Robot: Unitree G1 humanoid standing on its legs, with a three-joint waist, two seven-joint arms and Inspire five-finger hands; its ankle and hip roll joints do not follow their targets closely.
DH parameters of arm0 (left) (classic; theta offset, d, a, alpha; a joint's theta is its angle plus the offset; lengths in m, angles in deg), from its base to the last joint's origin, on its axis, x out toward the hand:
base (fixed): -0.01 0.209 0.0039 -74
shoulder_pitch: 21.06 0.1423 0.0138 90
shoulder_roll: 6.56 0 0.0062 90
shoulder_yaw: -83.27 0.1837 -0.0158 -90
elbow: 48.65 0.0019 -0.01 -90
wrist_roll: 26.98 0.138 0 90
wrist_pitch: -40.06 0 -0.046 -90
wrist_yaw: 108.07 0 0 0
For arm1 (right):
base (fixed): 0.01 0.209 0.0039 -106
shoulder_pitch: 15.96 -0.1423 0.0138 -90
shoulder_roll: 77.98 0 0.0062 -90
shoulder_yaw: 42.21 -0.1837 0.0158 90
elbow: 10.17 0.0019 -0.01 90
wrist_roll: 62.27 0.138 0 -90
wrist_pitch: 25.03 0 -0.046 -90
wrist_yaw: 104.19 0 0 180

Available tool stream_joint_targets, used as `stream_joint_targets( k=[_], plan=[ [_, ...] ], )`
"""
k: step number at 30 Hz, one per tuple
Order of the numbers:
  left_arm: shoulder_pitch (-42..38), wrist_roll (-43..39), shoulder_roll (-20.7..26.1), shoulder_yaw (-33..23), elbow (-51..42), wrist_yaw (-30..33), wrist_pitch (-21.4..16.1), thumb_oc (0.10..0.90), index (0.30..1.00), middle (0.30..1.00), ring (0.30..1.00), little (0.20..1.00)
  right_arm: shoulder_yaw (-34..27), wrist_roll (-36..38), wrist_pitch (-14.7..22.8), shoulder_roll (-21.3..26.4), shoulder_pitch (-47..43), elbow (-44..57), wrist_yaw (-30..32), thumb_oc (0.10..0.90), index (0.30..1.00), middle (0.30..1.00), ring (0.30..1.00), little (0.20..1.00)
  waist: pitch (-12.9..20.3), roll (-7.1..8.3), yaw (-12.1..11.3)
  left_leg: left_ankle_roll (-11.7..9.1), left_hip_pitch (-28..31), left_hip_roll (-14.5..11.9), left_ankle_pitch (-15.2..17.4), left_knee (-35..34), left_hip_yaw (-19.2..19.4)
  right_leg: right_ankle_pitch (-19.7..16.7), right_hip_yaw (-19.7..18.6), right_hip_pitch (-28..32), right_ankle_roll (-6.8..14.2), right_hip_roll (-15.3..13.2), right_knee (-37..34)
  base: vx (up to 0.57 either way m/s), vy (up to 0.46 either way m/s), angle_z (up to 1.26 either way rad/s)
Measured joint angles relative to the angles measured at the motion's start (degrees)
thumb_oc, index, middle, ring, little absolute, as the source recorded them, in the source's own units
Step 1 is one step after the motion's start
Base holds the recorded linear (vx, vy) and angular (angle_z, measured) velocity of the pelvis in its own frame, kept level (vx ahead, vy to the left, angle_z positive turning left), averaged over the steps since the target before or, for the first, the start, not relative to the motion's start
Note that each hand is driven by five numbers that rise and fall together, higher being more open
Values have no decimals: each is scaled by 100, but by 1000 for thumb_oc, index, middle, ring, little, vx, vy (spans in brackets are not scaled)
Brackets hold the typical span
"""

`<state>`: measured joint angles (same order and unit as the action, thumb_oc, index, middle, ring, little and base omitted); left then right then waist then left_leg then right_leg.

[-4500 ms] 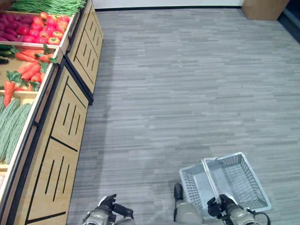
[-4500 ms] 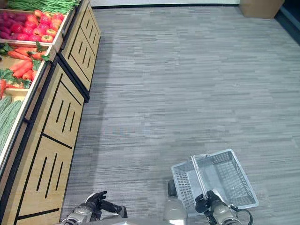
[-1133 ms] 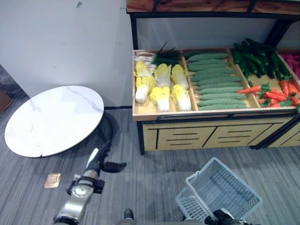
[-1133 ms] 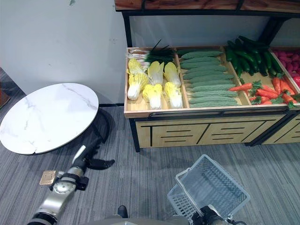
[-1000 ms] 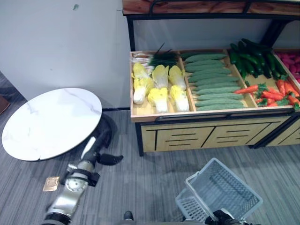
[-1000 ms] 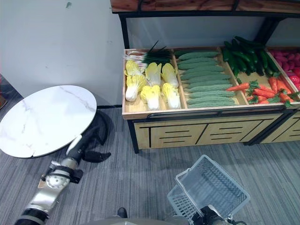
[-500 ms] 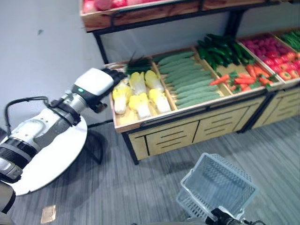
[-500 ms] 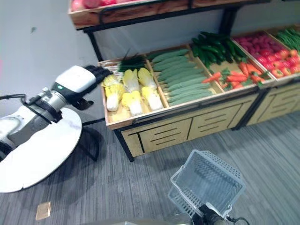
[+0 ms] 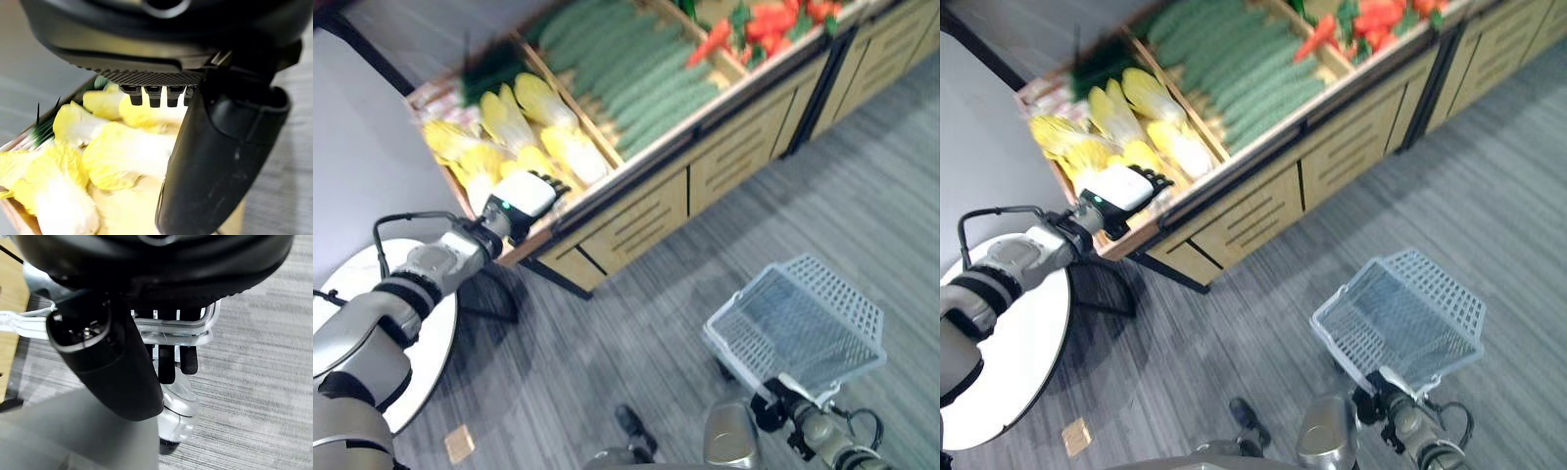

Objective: Get the vegetables into the basket

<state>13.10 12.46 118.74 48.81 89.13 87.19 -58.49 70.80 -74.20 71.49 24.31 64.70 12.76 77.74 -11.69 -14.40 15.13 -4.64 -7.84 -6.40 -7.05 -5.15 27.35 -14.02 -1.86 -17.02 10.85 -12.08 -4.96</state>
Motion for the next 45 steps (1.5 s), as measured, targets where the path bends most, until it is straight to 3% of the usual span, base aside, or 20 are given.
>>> stream_joint_targets(
  k=[9, 14, 27, 34, 43, 44, 45],
  plan=[
    [-259, -3, 3, -42, -91, 101, 57, 900, 1000, 1000, 1000, 1000, 13, 66, -8, 76, -5, -75, 56, 400, 300, 300, 300, 300, -8, 7, -155, -5, 111, -66, -2, 1, -33, 29, -91, 28, -26, 108, 0, 43, -23, -7],
    [-259, 2, 30, 8, 160, 100, 78, 900, 1000, 1000, 1000, 1000, 13, 114, 0, 78, -82, -113, 57, 400, 300, 300, 300, 300, -15, 15, -172, -178, 5, -53, 137, -33, -48, 75, -113, -118, -12, 89, -3, -16, -8, -3],
    [-276, 9, 184, 87, 528, 86, 115, 900, 1000, 1000, 1000, 1000, 107, 162, 36, 84, -146, 46, 70, 400, 300, 300, 300, 300, -94, 44, -227, -104, -218, -106, 40, 2, -2, -58, -116, -431, -75, 160, 2, -11, -5, -6],
    [-537, -1, 181, 94, 1043, 128, 351, 900, 1000, 1000, 1000, 1000, 252, 186, 51, 59, -335, 199, 97, 400, 300, 300, 300, 300, -117, 57, -238, -83, -800, -110, -21, 1, 42, -193, -211, -1075, -100, 188, 2, -46, -23, -5],
    [-644, -4, 168, -8, 1142, 125, 405, 900, 1000, 1000, 1000, 1000, 346, 395, 63, 70, -362, 538, 177, 400, 300, 300, 300, 300, -220, 198, -185, -94, -856, -217, -27, 1, 191, -220, -327, -1232, -134, 326, 3, -2, -19, -10],
    [-644, -4, 165, -8, 1142, 153, 411, 869, 956, 956, 956, 956, 350, 395, 62, 71, -362, 535, 177, 400, 300, 300, 300, 300, -221, 199, -182, -100, -860, -238, -31, 1, 202, -223, -336, -1241, -137, 353, 3, -1, -40, -6],
    [-651, -4, 166, -18, 1143, 170, 431, 400, 300, 300, 300, 300, 374, 396, 62, 71, -362, 532, 180, 400, 300, 300, 300, 300, -220, 200, -180, -103, -858, -256, -33, 1, 211, -223, -339, -1242, -138, 369, 3, 0, -30, -6]
  ],
)
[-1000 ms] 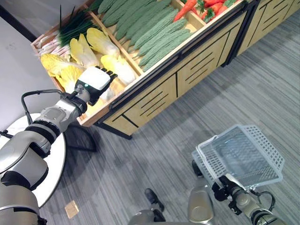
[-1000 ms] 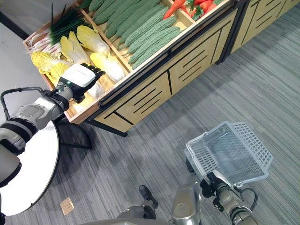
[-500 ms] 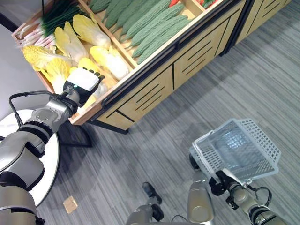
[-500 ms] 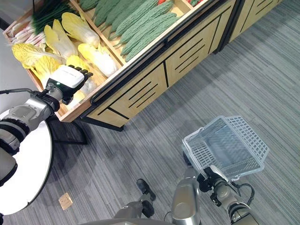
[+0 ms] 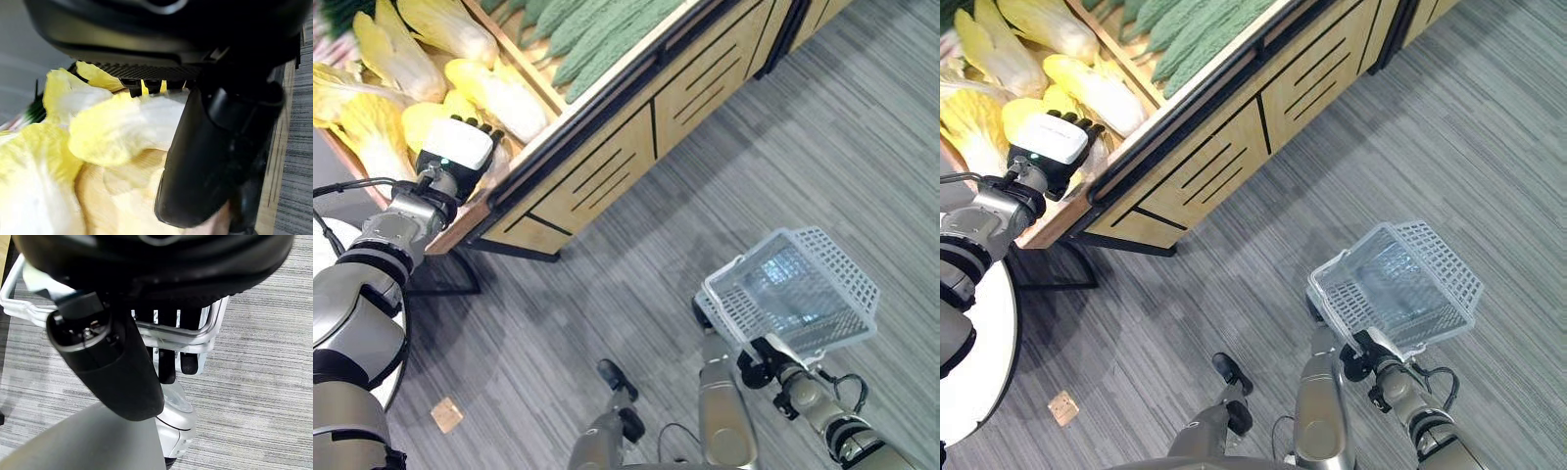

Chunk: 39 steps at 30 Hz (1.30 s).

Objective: Get the vegetables into the basket

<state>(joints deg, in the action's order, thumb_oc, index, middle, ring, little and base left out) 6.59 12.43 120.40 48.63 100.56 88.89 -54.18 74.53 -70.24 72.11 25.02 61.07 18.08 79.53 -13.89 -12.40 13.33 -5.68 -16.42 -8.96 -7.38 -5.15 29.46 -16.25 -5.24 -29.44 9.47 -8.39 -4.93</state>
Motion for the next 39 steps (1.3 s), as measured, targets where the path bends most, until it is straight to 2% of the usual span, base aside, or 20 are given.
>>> stream_joint_targets(
  k=[12, 16, 18, 19, 20, 23, 24, 25, 27, 29, 31, 32, 33, 36, 39],
  plan=[
    [-66, -1, -6, -160, 16, 75, 156, 400, 300, 300, 300, 300, 116, 9, 7, -23, -5, 40, 14, 400, 300, 300, 300, 300, 30, 75, 7, -26, -40, -65, -16, 0, 2, -24, 9, -41, -30, 62, 2, -3, -5, -1],
    [-53, 0, -5, -245, 10, 130, 175, 400, 300, 300, 300, 300, 120, 11, 6, -133, 0, 23, 21, 400, 300, 300, 300, 300, 132, 284, -6, -49, -61, -86, -33, 0, -18, -35, 30, -54, -44, 63, 2, 0, 0, 0],
    [-7, -7, -9, -374, 3, 141, 173, 400, 300, 300, 300, 300, 123, 15, 6, -166, 2, 30, 18, 400, 300, 300, 300, 300, 167, 354, -14, -58, -64, -99, -41, 1, -33, -40, 47, -44, -50, 87, 2, 8, 0, 3],
    [219, -81, -138, -947, 5, 156, 221, 400, 300, 300, 300, 300, 127, 19, 1, -195, 6, 26, 19, 400, 300, 300, 300, 300, 182, 385, -2, -67, -27, -122, -49, 2, -72, -40, 90, 18, -50, 75, 2, 29, -8, 7],
    [289, -191, -223, -1146, 30, 155, 292, 400, 300, 300, 300, 300, 131, 19, -1, -197, 17, 15, 17, 400, 300, 300, 300, 300, 184, 392, -6, -68, 4, -135, -49, 2, -89, -39, 114, 58, -51, 82, 2, 33, 1, 9],
    [392, -460, -344, -1274, -15, 63, 318, 400, 300, 300, 300, 300, 166, 15, -16, -213, 29, -68, 15, 400, 300, 300, 300, 300, 191, 420, -23, -77, 160, -166, -55, 1, -204, -22, 260, 284, -73, 89, 2, 45, 8, 14],
    [526, -496, -373, -1497, -225, 40, 315, 400, 300, 300, 300, 300, 172, 9, -25, -216, 29, -103, 9, 400, 300, 300, 300, 300, 183, 441, -71, -78, 249, -175, -54, 0, -237, -4, 308, 398, -97, 83, 3, 60, 15, 15],
    [909, -627, -440, -2133, -768, -16, 406, 400, 300, 300, 300, 300, 158, 6, -38, -219, 82, -128, 8, 400, 300, 300, 300, 300, 169, 463, -113, -91, 358, -184, -44, -1, -253, 14, 327, 519, -119, 91, 2, 27, 22, 10],
    [1144, -853, -456, -2098, -1192, 49, 300, 400, 300, 300, 300, 300, 156, 4, -71, -235, 212, -166, 5, 400, 300, 300, 300, 300, 155, 521, -217, -93, 553, -193, -45, 1, -315, 52, 406, 763, -144, 111, 1, 49, 46, 16],
    [2063, -955, -458, -2523, -2162, 55, 243, 400, 300, 300, 300, 300, 66, -14, -115, -348, 314, -257, -20, 400, 300, 300, 300, 300, 169, 644, -343, -148, 857, -223, -3, -15, -420, 124, 517, 1134, -135, 109, 0, 50, 30, 22],
    [2613, -954, -451, -2712, -2787, 40, 274, 400, 300, 300, 300, 300, 24, -22, -146, -392, 469, -256, -31, 400, 300, 300, 300, 300, 176, 714, -406, -172, 1011, -242, 15, -27, -526, 174, 614, 1349, -132, 102, -2, 67, 18, 23],
    [2804, -949, -389, -2717, -2999, 39, 212, 400, 300, 300, 300, 300, -54, -27, -148, -444, 564, -289, -69, 400, 300, 300, 300, 300, 208, 804, -535, -173, 1091, -251, 16, -28, -549, 185, 640, 1452, -138, 97, -3, 69, 22, 18],
    [2953, -926, -351, -2816, -3189, 2, 217, 400, 300, 300, 300, 300, -122, -57, -157, -498, 591, -333, -117, 400, 300, 300, 300, 300, 213, 854, -581, -243, 1142, -257, 76, -32, -580, 213, 671, 1533, -135, 93, -4, 63, 20, 16],
    [3394, -895, -94, -3122, -3791, -89, 186, 400, 300, 300, 300, 300, -166, -94, -181, -682, 759, -417, -153, 400, 300, 300, 300, 300, 308, 1070, -698, -248, 1276, -262, 80, -31, -664, 258, 757, 1719, -138, 84, -4, 27, 37, 17],
    [4063, -897, -16, -3769, -4550, -110, 121, 400, 300, 300, 300, 300, -161, -251, -233, -898, 977, -553, -254, 400, 300, 300, 300, 300, 472, 1289, -791, -214, 1509, -213, 65, -30, -747, 293, 850, 2017, -131, 45, -5, 16, 45, 13]
  ],
)
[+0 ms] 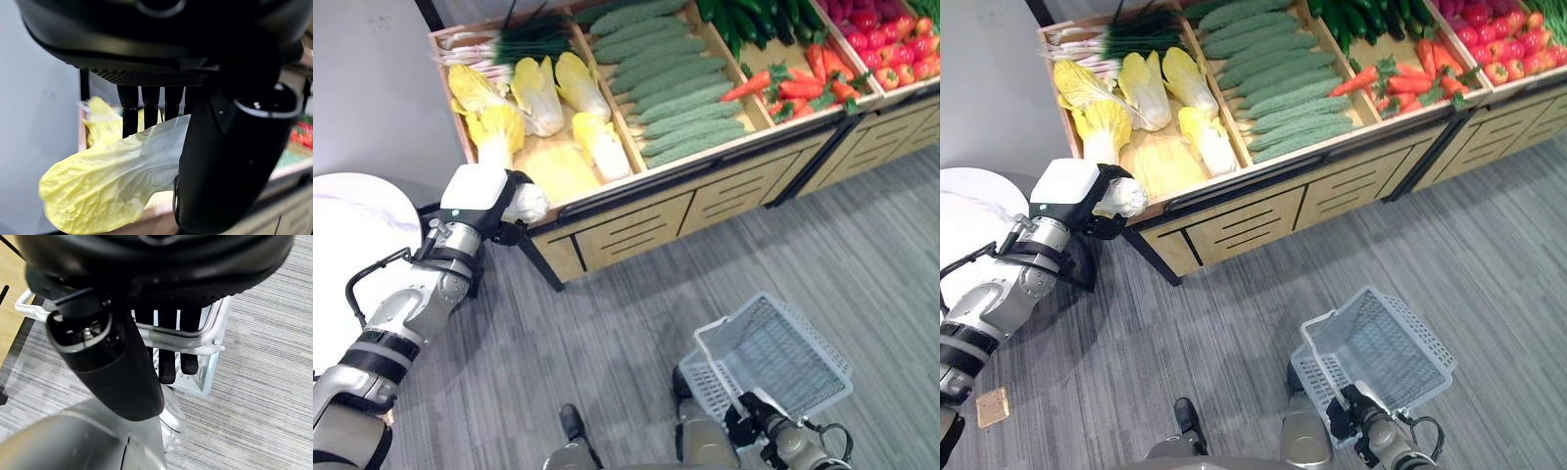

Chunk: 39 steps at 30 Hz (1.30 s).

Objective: Get the vegetables into the basket

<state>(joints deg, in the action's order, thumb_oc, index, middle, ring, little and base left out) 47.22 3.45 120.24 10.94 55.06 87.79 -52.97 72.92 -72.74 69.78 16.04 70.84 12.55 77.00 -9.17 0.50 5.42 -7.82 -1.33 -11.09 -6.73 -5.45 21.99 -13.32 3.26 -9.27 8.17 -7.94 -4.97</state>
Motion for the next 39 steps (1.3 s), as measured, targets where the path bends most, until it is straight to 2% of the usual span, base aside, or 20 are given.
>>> stream_joint_targets(
  k=[2, 3, 4, 5, 7, 13, 15, 20, 25, 26, 31, 35, 39],
  plan=[
    [1106, -50, -180, -965, -1143, -189, -65, 400, 300, 300, 300, 300, -11, -128, -97, -184, 34, -103, -34, 400, 300, 300, 300, 300, 179, 114, 3, -1, 156, 19, 61, -3, -49, 44, 53, 191, 1, -26, 2, -11, 74, 17],
    [1687, -223, -515, -1351, -1904, -236, -230, 400, 300, 300, 300, 300, -196, -222, -149, -222, 96, -199, -82, 400, 300, 300, 300, 300, 215, 150, -74, 14, 319, 52, 95, -1, -126, 88, 128, 423, 27, -71, 2, -15, 57, 25],
    [1914, -257, -550, -1356, -2189, -266, -370, 400, 300, 300, 300, 300, -245, -223, -168, -216, 230, -270, -110, 400, 300, 300, 300, 300, 352, 174, -167, 31, 388, 91, 128, -1, -140, 128, 132, 496, 65, -110, 1, -27, 69, 28],
    [2165, -361, -679, -1377, -2321, -332, -488, 400, 300, 300, 300, 300, -275, -225, -229, -217, 282, -335, -83, 400, 300, 300, 300, 300, 639, 178, -247, 23, 387, 126, 209, -2, -165, 165, 155, 518, 98, -174, 0, -25, 53, 16],
    [2473, -667, -1097, -1455, -2350, -506, -515, 400, 300, 300, 300, 300, -522, -223, -276, -198, 369, -404, -75, 400, 300, 300, 300, 300, 860, 154, -276, 67, 472, 234, 252, -4, -226, 200, 187, 654, 172, -268, -5, -6, 40, 20],
    [3452, -1161, -1402, -1561, -2232, -942, -464, 400, 300, 300, 300, 300, -788, -95, -410, -88, 525, -31, -45, 400, 300, 300, 300, 300, 922, 186, -275, 113, 554, 284, 244, -5, -255, 200, 190, 750, 233, -341, -30, -7, 26, 4],
    [3717, -1504, -1799, -1554, -2108, -1036, -414, 400, 300, 300, 300, 300, -864, -18, -457, 110, 797, 630, -24, 400, 300, 300, 300, 300, 901, 167, -235, 119, 617, 281, 233, -5, -249, 191, 169, 803, 232, -347, -32, 0, 17, -2],
    [3763, -1880, -2034, -1322, -1760, -1283, -279, 400, 300, 300, 300, 300, -917, 19, -477, 305, 805, 1149, 29, 400, 300, 300, 300, 300, 878, 177, -166, 149, 660, 262, 226, -5, -248, 201, 170, 846, 250, -327, -33, 2, 10, 0],
    [3515, -2072, -2139, -564, -1484, -1625, -215, 400, 300, 300, 300, 300, -880, 34, -566, 342, 720, 1736, 21, 400, 300, 300, 300, 300, 821, 106, -125, 151, 743, 266, 219, -5, -234, 194, 147, 911, 256, -326, -34, 3, 19, -1],
    [3346, -2164, -2287, -333, -1430, -1644, -183, 400, 300, 300, 300, 300, -860, 161, -573, 339, 655, 1947, 18, 400, 300, 300, 300, 300, 807, 85, -114, 152, 755, 273, 218, -5, -225, 194, 130, 910, 253, -330, -33, 1, 34, -8],
    [2306, -2258, -2390, 262, -1376, -1659, -62, 400, 300, 300, 300, 300, -788, 195, -567, 322, 221, 2531, 95, 400, 300, 300, 300, 300, 793, 59, 19, 151, 839, 329, 207, -5, -134, 163, 21, 917, 277, -339, -32, 4, 29, -9],
    [1910, -2258, -2491, 315, -1378, -1651, -111, 400, 300, 300, 300, 300, -719, 182, -570, 314, 193, 2598, 122, 400, 300, 300, 300, 300, 794, 60, 139, 190, 943, 366, 245, -5, 9, 118, -101, 932, 257, -349, -3, -21, 20, -17],
    [1935, -2261, -2501, 309, -1333, -1649, -106, 400, 300, 300, 300, 300, -721, 183, -581, 314, 485, 2595, 122, 400, 300, 300, 300, 300, 782, 76, 165, 216, 1000, 373, 275, -5, 73, 119, -139, 955, 262, -350, -2, -12, 7, -9]
  ],
)
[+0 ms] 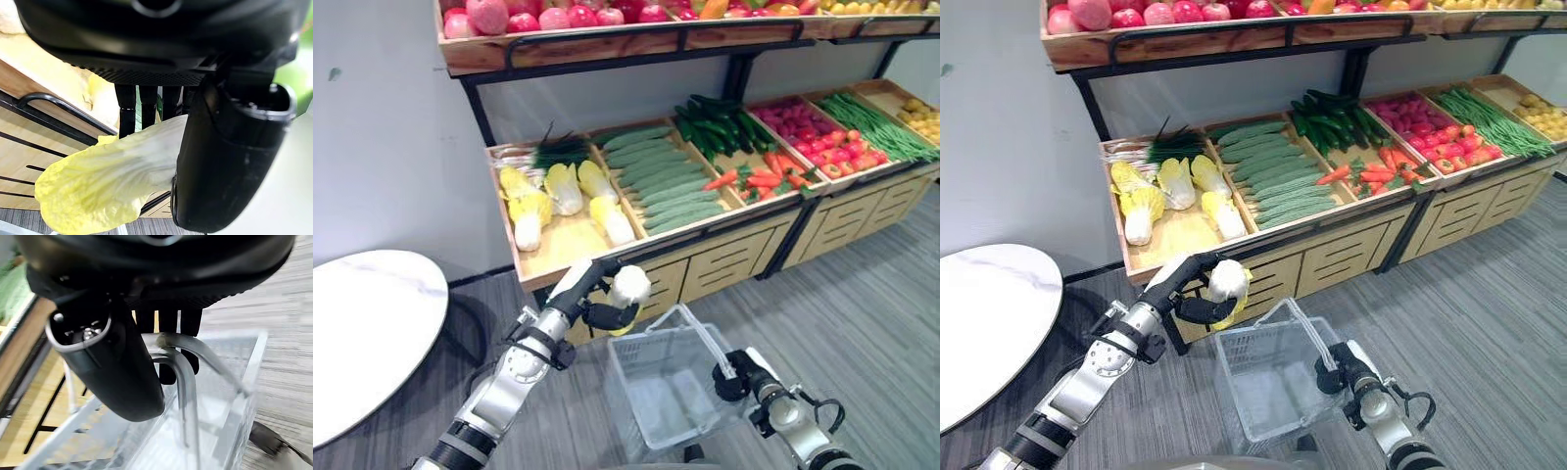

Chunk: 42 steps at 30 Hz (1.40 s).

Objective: Get the vegetables into the basket

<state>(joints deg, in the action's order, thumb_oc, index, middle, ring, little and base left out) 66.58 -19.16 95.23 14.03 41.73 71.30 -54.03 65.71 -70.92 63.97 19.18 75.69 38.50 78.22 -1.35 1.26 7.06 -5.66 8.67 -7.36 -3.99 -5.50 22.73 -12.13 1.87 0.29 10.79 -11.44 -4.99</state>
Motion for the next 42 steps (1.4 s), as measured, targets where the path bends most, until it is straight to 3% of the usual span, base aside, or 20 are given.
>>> stream_joint_targets(
  k=[7, 15, 22, 33, 38, 42],
  plan=[
    [137, -4, 29, -18, 0, 2, 17, 400, 300, 300, 300, 300, -9, 1, -8, -12, 137, -31, 12, 400, 300, 300, 300, 300, -128, 35, -35, -25, 78, 41, 51, -1, -135, 52, 123, 177, 37, -67, -29, -17, 8, 9],
    [243, -115, 92, -197, -39, 8, 17, 400, 300, 300, 300, 300, -99, 0, -24, -110, 118, -806, 73, 400, 300, 300, 300, 300, -186, 127, -284, 9, -6, 46, 33, 0, -283, 93, 266, 195, 71, -109, -29, -21, -1, 10],
    [412, -176, 180, -533, -163, 37, 18, 400, 300, 300, 300, 300, -194, 3, -21, -140, 112, -1059, 153, 400, 300, 300, 300, 300, -276, 285, -329, 45, 34, 63, 2, 0, -374, 93, 361, 302, 41, -121, -2, -7, -1, 7],
    [509, -323, 246, -570, -270, 38, 22, 400, 300, 300, 300, 300, -376, 4, 1, -223, 134, -1139, 141, 400, 300, 300, 300, 300, -299, 335, -313, 3, 93, 113, 37, 4, -421, 125, 386, 394, 65, -152, 1, -13, 28, 2],
    [490, -344, 272, -571, -270, 37, 26, 400, 300, 300, 300, 300, -424, 11, 15, -271, 125, -1085, 141, 400, 300, 300, 300, 300, -413, 499, -292, 85, 75, 197, 86, 8, -223, 48, 182, 232, 103, -214, 2, -78, 81, -20],
    [370, -482, 339, -532, -266, 16, 37, 400, 300, 300, 300, 300, -601, 13, 78, -428, 82, -1009, 153, 400, 300, 300, 300, 300, -531, 690, -142, 174, -24, 384, 105, 25, -73, -45, -51, -40, 147, -335, 76, -64, 75, -21]
  ],
)
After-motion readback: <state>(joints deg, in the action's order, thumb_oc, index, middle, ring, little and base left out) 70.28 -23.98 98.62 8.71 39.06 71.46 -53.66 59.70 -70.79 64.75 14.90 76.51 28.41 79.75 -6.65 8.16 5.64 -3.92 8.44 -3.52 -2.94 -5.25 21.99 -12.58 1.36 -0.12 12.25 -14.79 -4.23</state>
